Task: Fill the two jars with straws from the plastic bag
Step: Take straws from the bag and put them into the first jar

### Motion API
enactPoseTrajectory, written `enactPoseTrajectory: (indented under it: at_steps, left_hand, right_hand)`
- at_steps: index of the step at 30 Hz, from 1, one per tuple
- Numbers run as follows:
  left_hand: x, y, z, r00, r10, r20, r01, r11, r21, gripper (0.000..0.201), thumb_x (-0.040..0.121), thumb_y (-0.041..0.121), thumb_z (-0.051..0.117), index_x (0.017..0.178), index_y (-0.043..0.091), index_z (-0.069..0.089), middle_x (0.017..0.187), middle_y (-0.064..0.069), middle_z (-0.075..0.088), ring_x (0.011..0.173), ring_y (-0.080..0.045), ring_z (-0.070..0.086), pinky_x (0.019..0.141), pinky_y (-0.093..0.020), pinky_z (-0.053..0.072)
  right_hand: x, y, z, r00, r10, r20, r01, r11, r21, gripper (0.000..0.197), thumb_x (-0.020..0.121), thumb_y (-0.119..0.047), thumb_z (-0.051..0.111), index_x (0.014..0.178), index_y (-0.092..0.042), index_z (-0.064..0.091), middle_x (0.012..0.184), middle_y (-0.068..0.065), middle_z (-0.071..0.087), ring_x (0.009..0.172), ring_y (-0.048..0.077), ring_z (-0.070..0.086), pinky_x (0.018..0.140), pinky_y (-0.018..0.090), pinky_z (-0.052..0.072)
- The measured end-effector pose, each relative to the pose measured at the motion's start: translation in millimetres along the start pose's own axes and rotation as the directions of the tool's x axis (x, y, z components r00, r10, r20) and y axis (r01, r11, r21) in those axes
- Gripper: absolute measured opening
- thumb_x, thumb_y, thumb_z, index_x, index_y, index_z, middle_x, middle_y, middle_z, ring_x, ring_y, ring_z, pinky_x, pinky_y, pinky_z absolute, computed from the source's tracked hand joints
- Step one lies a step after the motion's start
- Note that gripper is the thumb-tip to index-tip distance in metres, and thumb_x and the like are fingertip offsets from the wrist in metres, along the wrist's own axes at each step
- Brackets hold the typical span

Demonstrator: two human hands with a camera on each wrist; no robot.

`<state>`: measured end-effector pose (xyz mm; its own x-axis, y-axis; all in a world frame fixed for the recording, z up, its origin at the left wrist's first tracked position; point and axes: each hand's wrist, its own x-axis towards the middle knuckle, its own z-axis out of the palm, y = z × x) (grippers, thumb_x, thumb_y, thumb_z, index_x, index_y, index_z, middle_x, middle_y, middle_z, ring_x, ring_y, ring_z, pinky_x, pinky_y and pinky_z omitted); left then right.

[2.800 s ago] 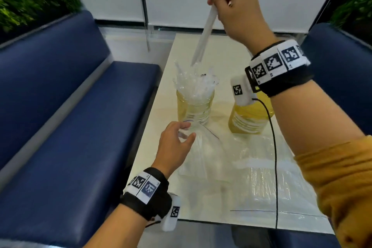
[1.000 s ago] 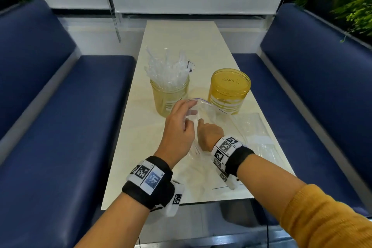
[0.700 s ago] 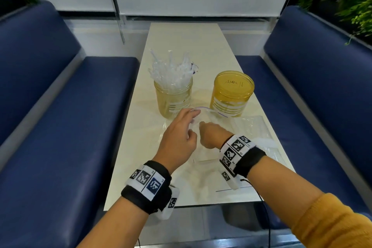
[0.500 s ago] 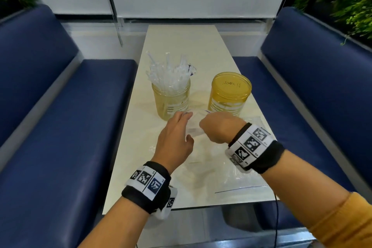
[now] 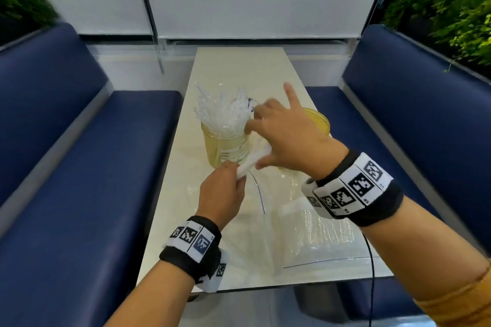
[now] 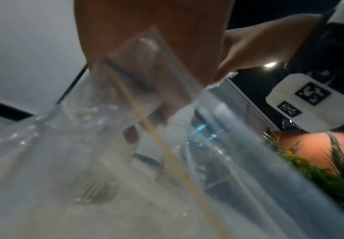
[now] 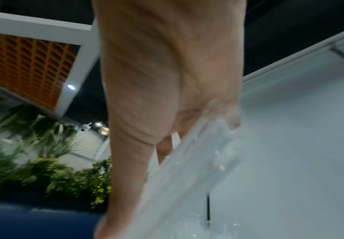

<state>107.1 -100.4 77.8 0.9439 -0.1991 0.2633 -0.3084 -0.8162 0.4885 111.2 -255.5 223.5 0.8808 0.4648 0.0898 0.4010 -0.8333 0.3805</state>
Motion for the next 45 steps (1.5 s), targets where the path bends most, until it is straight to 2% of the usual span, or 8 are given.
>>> enactPoseTrajectory:
  at_steps: [2,5,9,13,17,22,29,45]
  left_hand:
    - [0,-6,2,0.996,-0.082,-0.02,0.079,0.992,-0.096,0.018,0.101,0.029,0.05,0.1,0.012,0.058,0.09,-0.005,0.062,0.079,-0.03,0.059,0.067,-0.041,0.049]
    - [4,-9,2,0.977,-0.209,-0.041,0.185,0.926,-0.33,0.024,0.102,0.032,0.048,0.092,0.014,0.06,0.08,-0.004,0.062,0.072,-0.03,0.059,0.065,-0.043,0.05]
    - [8,-2,2,0.975,-0.219,-0.032,0.179,0.864,-0.471,0.021,0.102,0.028,0.049,0.091,0.014,0.061,0.082,-0.005,0.065,0.077,-0.027,0.064,0.071,-0.046,0.054]
    - [10,2,5,0.987,-0.158,-0.027,0.126,0.871,-0.475,0.016,0.102,0.027,0.05,0.102,0.016,0.062,0.087,-0.001,0.067,0.076,-0.02,0.063,0.067,-0.04,0.054]
    - [7,-3,4,0.984,-0.176,-0.003,0.153,0.863,-0.481,0.016,0.1,0.034,0.054,0.093,0.02,0.06,0.08,0.001,0.066,0.068,-0.017,0.061,0.058,-0.038,0.051]
    - [-4,-12,7,0.978,-0.196,0.069,0.203,0.838,-0.506,0.028,0.091,0.053,0.059,0.087,0.026,0.057,0.083,0.005,0.062,0.069,-0.014,0.057,0.062,-0.031,0.046]
    - [-17,-14,7,0.967,-0.199,0.157,0.253,0.807,-0.533,0.024,0.093,0.036,0.067,0.113,0.022,0.062,0.115,0.01,0.06,0.09,-0.005,0.063,0.081,-0.034,0.058]
    - [-24,-29,-3,0.974,-0.07,0.215,0.186,0.789,-0.585,0.02,0.098,0.027,0.061,0.118,0.029,0.062,0.128,0.015,0.058,0.105,-0.005,0.062,0.086,-0.012,0.047]
  right_hand:
    - [3,9,4,0.964,0.093,-0.25,-0.055,0.986,0.157,0.08,0.069,-0.074,0.067,0.134,-0.032,0.05,0.13,0.001,0.048,0.13,0.026,0.04,0.116,0.064,0.01]
    - [4,7,12,0.841,0.351,-0.411,-0.084,0.836,0.542,0.106,0.066,-0.078,0.067,0.149,-0.024,0.028,0.124,0.0,0.047,0.112,0.021,0.047,0.101,0.038,0.04]
    - [8,-19,22,0.873,0.483,-0.064,-0.217,0.503,0.836,0.099,0.063,-0.083,0.065,0.14,-0.028,0.037,0.082,-0.008,0.062,0.071,0.006,0.059,0.063,0.032,0.051]
    - [21,-41,50,0.939,0.339,0.065,-0.162,0.269,0.949,0.035,0.082,-0.058,0.069,0.084,-0.024,0.064,0.065,-0.006,0.064,0.058,0.006,0.061,0.056,0.027,0.048]
    - [26,-49,56,0.955,0.297,-0.006,-0.122,0.411,0.903,0.033,0.096,-0.044,0.057,0.071,-0.022,0.055,0.058,-0.011,0.051,0.054,0.005,0.053,0.052,0.022,0.037]
    - [41,-23,7,0.933,0.336,-0.131,-0.065,0.512,0.857,0.045,0.096,-0.041,0.053,0.074,-0.007,0.071,0.067,0.009,0.067,0.058,0.022,0.064,0.058,0.042,0.055]
    - [96,41,-59,0.761,0.521,-0.387,0.06,0.537,0.841,0.046,0.095,-0.046,0.052,0.079,-0.009,0.074,0.073,0.008,0.07,0.068,0.022,0.065,0.067,0.04,0.054]
    - [195,35,64,0.887,0.457,0.06,-0.277,0.425,0.862,0.043,0.085,-0.045,0.056,0.088,-0.006,0.074,0.086,0.009,0.072,0.07,0.026,0.068,0.069,0.04,0.06]
